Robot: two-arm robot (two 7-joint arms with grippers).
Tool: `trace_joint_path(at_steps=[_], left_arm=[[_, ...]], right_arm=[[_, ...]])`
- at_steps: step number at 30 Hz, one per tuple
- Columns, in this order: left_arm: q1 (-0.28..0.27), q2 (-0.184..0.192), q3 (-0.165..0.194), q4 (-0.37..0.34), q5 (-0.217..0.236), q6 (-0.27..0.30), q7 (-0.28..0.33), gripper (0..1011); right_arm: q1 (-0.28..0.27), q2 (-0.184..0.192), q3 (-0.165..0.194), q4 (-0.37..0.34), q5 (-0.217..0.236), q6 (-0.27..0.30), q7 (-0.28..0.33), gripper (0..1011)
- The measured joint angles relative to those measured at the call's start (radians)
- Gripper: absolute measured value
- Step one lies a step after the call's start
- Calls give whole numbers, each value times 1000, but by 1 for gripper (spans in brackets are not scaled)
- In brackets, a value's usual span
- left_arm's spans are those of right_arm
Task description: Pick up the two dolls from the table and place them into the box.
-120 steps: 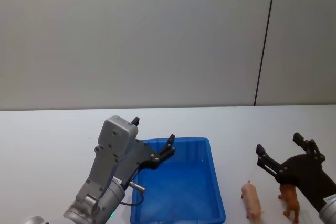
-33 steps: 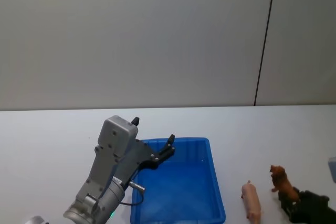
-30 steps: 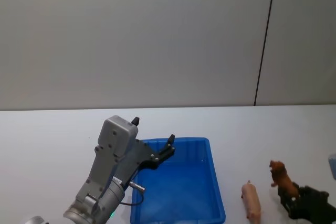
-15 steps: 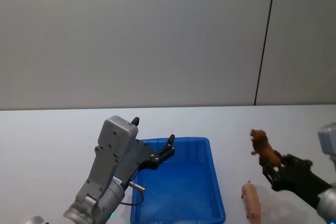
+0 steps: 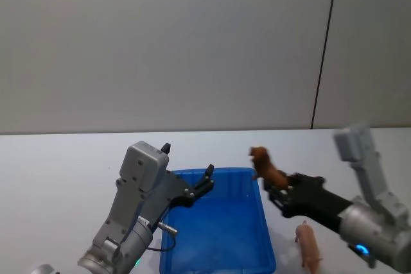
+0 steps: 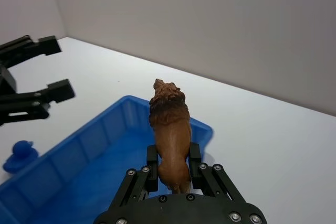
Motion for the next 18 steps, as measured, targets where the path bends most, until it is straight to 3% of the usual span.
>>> trace_joint_path(at_steps=[5,12,18], left_arm=[[0,0,0,0,0,0,0,1001],[0,0,0,0,0,0,0,1001],[0,0,0,0,0,0,0,1001]], right_arm=[[56,-46,-32,59,-19,30,47,337],[98,-82,-58,110,-33,43,77,518],[111,-90,-64,126,-41,35,83,728]])
